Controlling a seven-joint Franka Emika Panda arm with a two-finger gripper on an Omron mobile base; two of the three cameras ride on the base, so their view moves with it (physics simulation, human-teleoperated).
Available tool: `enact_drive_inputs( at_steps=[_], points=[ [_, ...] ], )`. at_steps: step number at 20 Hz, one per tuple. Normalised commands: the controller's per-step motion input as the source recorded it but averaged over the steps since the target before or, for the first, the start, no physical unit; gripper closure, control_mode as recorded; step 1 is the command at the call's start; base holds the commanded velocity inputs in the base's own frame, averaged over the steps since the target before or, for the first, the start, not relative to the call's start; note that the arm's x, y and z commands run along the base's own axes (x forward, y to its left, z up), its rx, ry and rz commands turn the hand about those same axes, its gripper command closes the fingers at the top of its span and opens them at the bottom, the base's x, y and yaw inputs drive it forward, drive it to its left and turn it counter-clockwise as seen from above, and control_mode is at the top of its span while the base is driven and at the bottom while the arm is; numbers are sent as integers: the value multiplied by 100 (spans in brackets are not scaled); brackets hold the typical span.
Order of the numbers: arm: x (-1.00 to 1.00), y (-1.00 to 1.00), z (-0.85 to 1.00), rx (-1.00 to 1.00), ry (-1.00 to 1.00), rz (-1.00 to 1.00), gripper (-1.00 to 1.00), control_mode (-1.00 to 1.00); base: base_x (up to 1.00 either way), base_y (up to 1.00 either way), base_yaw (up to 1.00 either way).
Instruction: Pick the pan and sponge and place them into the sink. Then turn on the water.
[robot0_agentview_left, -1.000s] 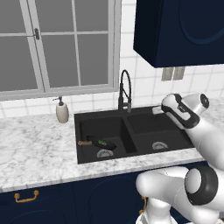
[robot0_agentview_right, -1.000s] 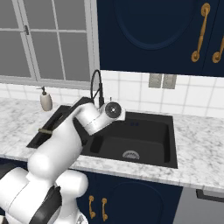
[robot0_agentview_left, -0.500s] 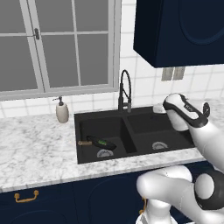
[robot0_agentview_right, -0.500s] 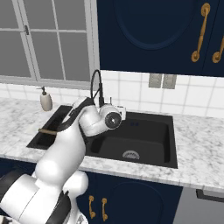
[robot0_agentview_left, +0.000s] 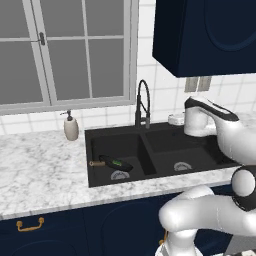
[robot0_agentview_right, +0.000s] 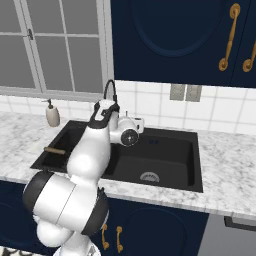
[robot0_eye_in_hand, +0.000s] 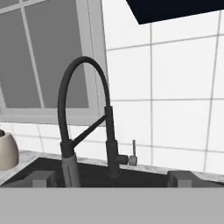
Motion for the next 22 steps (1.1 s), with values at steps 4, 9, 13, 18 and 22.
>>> enact_drive_inputs(
  at_steps=[4, 9, 13, 18, 22],
  points=[
    [27, 0, 0, 2, 0, 0, -100, -100, 0, 0, 0],
    [28, 1, -4, 0, -1, 0, -100, -100, 0, 0, 0],
    [31, 0, 0, 0, 0, 0, -100, -100, 0, 0, 0],
    [26, -3, 0, 2, 0, 0, -100, -100, 0, 0, 0],
    [28, -10, -4, 4, 0, 0, -100, -100, 0, 0, 0]
  ],
)
